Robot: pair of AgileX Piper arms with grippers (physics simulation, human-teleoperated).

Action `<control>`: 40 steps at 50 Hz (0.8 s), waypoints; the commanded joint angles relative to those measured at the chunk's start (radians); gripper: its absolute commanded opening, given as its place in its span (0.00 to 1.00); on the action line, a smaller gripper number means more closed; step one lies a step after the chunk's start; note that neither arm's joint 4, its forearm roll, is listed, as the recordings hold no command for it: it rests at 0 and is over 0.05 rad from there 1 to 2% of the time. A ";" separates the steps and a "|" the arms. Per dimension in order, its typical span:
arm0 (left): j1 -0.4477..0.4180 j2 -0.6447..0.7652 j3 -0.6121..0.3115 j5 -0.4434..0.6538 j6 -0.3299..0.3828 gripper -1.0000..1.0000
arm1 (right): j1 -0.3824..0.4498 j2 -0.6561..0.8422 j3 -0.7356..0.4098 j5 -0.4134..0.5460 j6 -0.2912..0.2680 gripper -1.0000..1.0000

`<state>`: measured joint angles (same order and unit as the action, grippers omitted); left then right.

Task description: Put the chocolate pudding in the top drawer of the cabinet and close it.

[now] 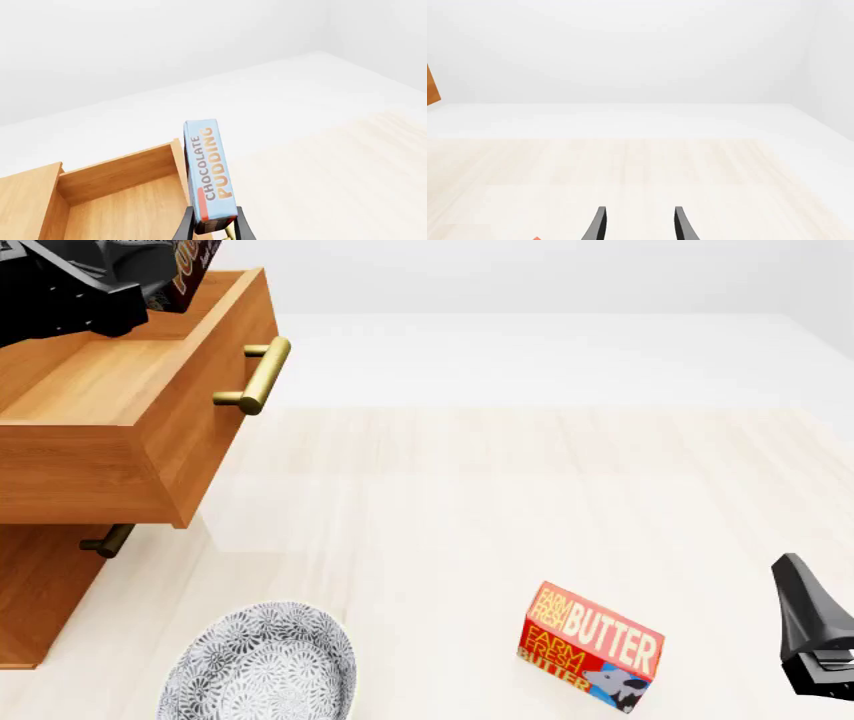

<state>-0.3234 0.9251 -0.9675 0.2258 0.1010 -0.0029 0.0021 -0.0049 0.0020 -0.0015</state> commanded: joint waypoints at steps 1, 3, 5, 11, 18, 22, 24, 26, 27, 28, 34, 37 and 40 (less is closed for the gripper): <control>0.073 -0.025 -0.010 0.057 0.017 0.00 | 0.000 0.000 0.000 0.000 0.000 1.00; 0.075 -0.015 -0.024 0.065 0.021 0.00 | 0.000 0.000 0.000 0.000 0.000 1.00; 0.075 -0.005 -0.033 0.073 0.023 0.00 | 0.000 0.000 0.000 0.000 0.000 1.00; 0.095 0.023 -0.058 0.116 0.039 0.00 | 0.000 0.000 0.000 0.000 0.000 1.00; 0.129 0.028 -0.075 0.158 0.032 0.00 | 0.000 0.000 0.000 0.000 0.000 1.00; 0.163 0.029 -0.068 0.184 0.036 0.00 | 0.000 0.000 0.000 0.000 0.000 1.00; 0.172 0.026 -0.074 0.197 0.037 0.00 | 0.000 0.000 0.000 0.000 0.000 1.00; 0.179 0.028 -0.079 0.207 0.044 0.00 | 0.000 0.000 0.000 0.000 0.000 1.00; 0.189 0.028 -0.088 0.217 0.036 0.00 | 0.000 0.000 0.000 0.000 0.000 1.00; 0.189 0.028 -0.088 0.217 0.036 0.00 | 0.000 0.000 0.000 0.000 0.000 1.00; 0.224 0.041 -0.102 0.235 0.049 0.00 | 0.000 0.000 0.000 0.000 0.000 1.00; 0.240 0.048 -0.098 0.232 0.049 0.00 | 0.000 0.000 0.000 0.000 0.000 1.00; 0.255 0.047 -0.094 0.227 0.044 0.00 | 0.000 0.000 0.000 0.000 0.000 1.00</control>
<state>-0.1184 0.9632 -1.0523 0.4360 0.1315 -0.0029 0.0021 -0.0049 0.0020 -0.0015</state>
